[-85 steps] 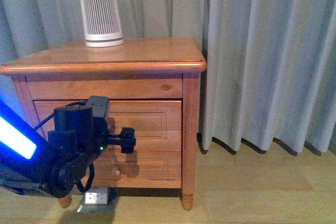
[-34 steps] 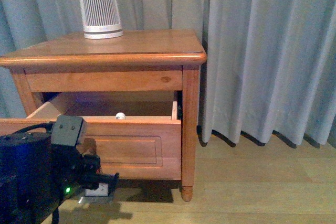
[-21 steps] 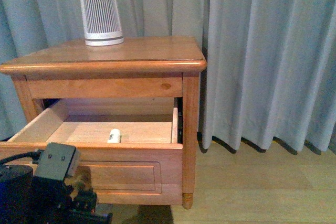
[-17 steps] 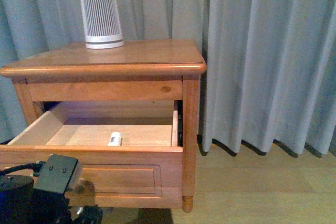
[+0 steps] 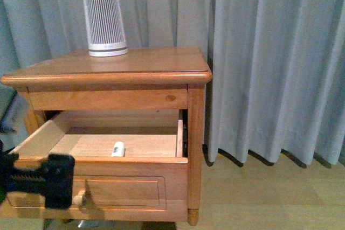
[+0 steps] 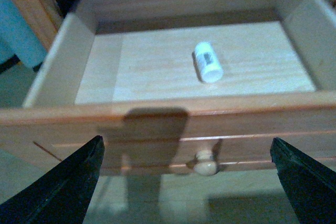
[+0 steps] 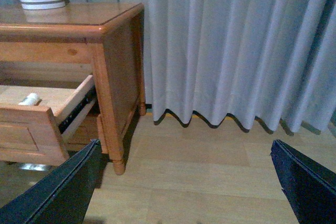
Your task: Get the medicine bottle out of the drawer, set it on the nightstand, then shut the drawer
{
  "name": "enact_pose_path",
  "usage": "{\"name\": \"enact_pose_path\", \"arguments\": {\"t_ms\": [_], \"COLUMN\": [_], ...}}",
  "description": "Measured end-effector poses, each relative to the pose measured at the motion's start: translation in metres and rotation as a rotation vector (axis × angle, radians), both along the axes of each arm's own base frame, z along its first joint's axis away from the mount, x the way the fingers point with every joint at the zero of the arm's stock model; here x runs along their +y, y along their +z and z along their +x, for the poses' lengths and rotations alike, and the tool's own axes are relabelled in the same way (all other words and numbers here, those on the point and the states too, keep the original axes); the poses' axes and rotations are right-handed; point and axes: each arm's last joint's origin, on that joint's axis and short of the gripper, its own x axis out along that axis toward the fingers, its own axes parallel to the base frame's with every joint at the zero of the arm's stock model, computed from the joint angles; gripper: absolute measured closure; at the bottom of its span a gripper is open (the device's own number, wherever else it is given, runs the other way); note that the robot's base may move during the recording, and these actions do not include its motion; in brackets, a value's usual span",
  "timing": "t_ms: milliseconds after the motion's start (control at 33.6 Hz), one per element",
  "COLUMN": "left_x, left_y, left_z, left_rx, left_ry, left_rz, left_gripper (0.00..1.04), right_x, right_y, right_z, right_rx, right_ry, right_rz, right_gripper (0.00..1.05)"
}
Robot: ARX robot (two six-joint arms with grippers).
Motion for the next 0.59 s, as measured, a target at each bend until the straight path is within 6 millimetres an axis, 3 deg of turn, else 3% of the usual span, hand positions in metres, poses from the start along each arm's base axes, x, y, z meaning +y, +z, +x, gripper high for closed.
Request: {"name": "enact_pose_path", "arguments": {"t_ms": [149, 297, 446, 594], "left_x": [0.001, 0.002, 0.002, 0.006], "left_y": [0.053, 0.099, 0.111, 0.108], "left_z": [-0.026, -0.081, -0.123, -0.166], "left_rx": [-0.078, -0.135, -0.197, -0.234], "left_ry": [-0.039, -0.090, -0.095, -0.093], "left_rz": [-0.029, -0.084, -0.093, -0.134], "left_gripper": [0.07, 0.07, 0.07, 0.07], "right_x": [0.000, 0.000, 0.000, 0.000], "right_y": [0.000, 0.000, 0.000, 0.000], "right_z": [0.000, 0.000, 0.000, 0.000], "right_rx": [0.000, 0.000, 0.000, 0.000], "right_ry": [0.000, 0.000, 0.000, 0.000], "right_rz": [0.000, 0.000, 0.000, 0.000], "right_gripper": [0.07, 0.07, 0.07, 0.07]}}
